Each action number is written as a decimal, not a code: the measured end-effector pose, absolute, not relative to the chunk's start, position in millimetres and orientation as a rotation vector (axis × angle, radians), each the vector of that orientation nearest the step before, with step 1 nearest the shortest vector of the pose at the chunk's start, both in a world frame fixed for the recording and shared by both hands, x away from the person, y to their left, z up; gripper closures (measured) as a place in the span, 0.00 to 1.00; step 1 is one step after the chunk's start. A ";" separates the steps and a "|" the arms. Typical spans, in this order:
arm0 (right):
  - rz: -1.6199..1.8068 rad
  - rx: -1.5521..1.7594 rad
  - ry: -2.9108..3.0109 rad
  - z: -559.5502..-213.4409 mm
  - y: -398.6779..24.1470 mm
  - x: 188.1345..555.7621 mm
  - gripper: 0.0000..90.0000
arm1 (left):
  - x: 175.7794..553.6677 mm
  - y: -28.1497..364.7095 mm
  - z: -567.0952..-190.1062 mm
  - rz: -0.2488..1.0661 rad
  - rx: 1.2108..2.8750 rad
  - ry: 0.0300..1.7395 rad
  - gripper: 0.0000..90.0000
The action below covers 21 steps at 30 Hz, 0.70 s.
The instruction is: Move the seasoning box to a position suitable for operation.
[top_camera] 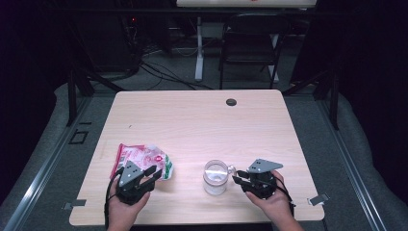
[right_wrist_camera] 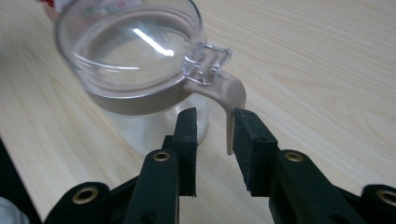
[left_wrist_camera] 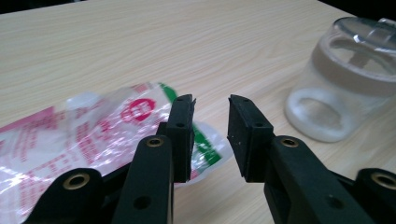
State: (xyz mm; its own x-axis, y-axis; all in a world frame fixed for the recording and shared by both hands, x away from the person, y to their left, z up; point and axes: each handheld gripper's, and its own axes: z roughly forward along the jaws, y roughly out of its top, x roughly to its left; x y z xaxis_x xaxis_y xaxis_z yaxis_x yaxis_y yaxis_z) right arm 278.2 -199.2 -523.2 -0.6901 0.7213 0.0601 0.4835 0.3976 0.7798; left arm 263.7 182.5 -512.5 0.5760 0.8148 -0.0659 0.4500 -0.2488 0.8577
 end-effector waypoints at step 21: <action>1.288 1.108 2.184 -481.7 -203.6 281.1 0.79 | 280.2 134.8 -502.2 0.404 1.902 0.957 0.84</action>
State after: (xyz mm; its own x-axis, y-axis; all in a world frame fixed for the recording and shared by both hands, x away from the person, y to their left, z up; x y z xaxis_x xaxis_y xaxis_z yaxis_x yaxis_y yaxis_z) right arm 281.1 -203.6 -481.7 -0.6213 0.7803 0.0711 0.4399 0.2723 0.8557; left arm 280.2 134.8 -502.2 0.6408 0.7598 -0.1098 0.4511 -0.2570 0.8547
